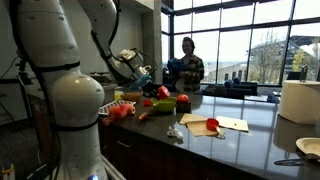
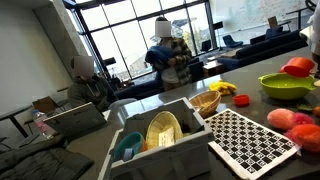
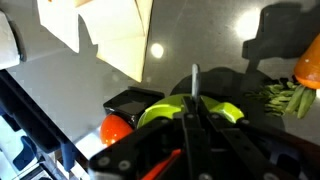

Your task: Pour the contents in the orange object inside the bowl

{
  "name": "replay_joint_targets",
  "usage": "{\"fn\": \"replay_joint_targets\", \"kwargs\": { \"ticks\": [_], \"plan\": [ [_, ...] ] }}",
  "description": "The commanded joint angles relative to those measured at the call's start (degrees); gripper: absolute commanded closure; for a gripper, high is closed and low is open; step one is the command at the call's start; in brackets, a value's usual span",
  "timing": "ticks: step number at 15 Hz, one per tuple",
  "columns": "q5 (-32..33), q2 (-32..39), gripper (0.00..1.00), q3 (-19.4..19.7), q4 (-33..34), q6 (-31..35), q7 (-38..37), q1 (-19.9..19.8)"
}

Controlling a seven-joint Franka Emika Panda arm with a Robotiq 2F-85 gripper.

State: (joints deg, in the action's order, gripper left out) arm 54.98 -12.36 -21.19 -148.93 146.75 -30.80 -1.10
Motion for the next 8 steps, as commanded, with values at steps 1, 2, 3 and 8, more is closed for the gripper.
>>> {"fn": "replay_joint_targets", "kwargs": {
  "ticks": [1,2,3,8],
  "plan": [
    [-9.1,-0.8,0.99,7.3,-1.0,7.0,6.5,4.6],
    [-14.0,-1.0,0.99,9.1,-1.8,10.1,10.2,5.6],
    [-19.4,-1.3,0.99,11.0,-2.6,12.9,14.6,6.4],
    [-46.0,-1.4,0.99,30.7,-8.2,23.1,35.2,24.1]
  ]
}}
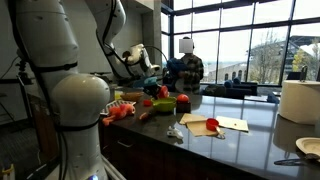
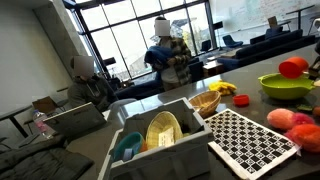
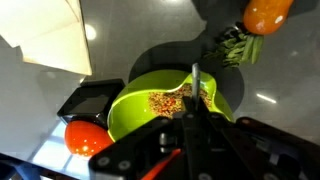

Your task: Pour the contents in the orange object inside the bowl

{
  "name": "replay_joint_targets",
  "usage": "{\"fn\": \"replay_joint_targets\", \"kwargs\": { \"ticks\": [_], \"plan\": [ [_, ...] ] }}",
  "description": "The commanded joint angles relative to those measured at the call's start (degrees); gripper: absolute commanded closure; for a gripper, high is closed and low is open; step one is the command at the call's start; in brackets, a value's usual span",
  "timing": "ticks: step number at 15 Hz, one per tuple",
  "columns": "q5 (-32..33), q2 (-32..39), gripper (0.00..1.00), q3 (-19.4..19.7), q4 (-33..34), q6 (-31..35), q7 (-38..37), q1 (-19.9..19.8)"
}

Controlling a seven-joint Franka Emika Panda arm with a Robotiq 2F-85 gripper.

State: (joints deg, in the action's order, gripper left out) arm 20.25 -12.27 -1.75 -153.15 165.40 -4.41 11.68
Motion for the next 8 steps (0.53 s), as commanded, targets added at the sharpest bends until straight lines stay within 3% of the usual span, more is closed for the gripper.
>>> {"fn": "replay_joint_targets", "kwargs": {
  "ticks": [1,3,5,6,7,8],
  "plan": [
    [-16.5,-3.4,0.99,15.0,-6.0,4.8,12.5,15.5],
    [-26.9,-11.4,0.99,24.3,-8.7,-0.6,21.7,24.4],
    [-36.2,-13.6,0.99,31.7,-5.7,-5.3,31.1,29.3],
    [-37.2,-15.5,0.99,33.6,-5.8,-6.9,33.0,29.1],
    [-39.5,-17.6,0.99,31.2,-6.8,-8.6,35.7,25.1],
    [-40.4,-18.8,0.99,32.2,-6.3,-10.7,37.3,24.1]
  ]
}}
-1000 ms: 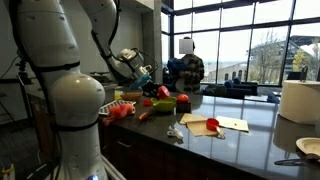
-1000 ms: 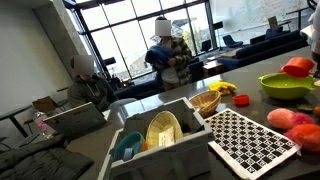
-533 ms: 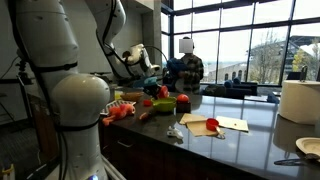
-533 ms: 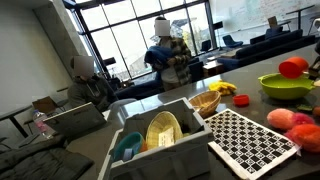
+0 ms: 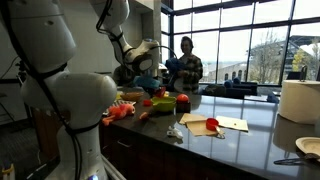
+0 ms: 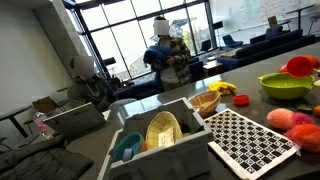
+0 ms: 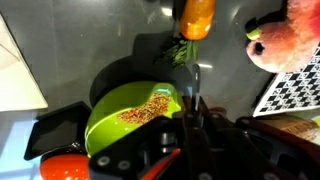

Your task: Pour the contents in the orange object inside the bowl

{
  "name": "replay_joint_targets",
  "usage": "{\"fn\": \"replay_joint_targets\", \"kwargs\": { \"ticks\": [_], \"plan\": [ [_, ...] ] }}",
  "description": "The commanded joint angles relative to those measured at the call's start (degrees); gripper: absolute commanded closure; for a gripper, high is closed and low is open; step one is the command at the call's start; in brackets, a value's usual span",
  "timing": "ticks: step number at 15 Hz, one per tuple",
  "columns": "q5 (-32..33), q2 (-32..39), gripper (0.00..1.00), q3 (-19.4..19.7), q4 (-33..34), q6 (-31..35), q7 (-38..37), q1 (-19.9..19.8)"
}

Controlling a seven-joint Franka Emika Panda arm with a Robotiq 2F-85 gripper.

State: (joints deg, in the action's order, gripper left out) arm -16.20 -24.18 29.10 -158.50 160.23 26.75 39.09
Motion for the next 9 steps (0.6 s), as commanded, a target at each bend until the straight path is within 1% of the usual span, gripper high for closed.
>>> {"fn": "replay_joint_targets", "kwargs": {
  "ticks": [1,3,5,6,9],
  "plan": [
    [-5.9,-8.6,0.99,2.8,-0.9,-7.5,9.0,-3.8],
    [-10.2,-11.6,0.99,5.3,-0.1,-13.1,13.8,-5.0],
    [-15.2,-13.0,0.99,7.9,0.4,-17.8,18.7,-6.2],
    [-17.9,-13.8,0.99,9.8,0.9,-21.2,21.2,-6.6],
    [-26.3,-12.4,0.99,13.9,2.0,-30.6,29.2,-9.6]
  ]
}}
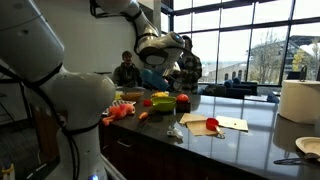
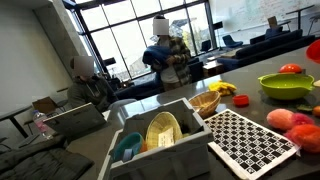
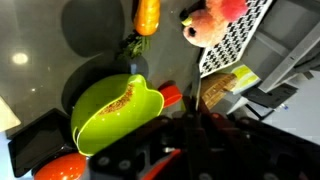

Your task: Pour the contents in the orange object inside the bowl

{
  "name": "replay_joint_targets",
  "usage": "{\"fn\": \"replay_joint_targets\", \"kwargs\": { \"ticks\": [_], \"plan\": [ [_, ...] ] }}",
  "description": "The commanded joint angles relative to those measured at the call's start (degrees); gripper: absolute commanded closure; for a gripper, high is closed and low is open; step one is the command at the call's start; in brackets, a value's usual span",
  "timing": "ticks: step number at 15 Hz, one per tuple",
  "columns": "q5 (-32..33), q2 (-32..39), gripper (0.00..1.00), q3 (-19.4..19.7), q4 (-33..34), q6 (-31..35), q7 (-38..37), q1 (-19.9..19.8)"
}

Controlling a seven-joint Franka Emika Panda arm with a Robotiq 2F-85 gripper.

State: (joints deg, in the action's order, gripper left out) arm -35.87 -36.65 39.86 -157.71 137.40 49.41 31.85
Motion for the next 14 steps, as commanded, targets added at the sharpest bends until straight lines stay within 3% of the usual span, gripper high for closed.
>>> {"fn": "replay_joint_targets", "kwargs": {
  "ticks": [1,4,7,10,14],
  "plan": [
    [-9.8,1.3,0.99,4.3,1.7,-11.8,9.4,-3.9],
    [-18.9,6.3,0.99,6.6,2.1,-23.7,16.4,-8.9],
    [-25.1,13.4,0.99,5.2,2.1,-34.3,21.1,-15.6],
    [-28.5,20.9,0.99,1.4,2.0,-42.2,23.8,-22.7],
    [-30.7,28.9,0.99,-6.3,2.3,-47.0,25.8,-31.6]
  ]
}}
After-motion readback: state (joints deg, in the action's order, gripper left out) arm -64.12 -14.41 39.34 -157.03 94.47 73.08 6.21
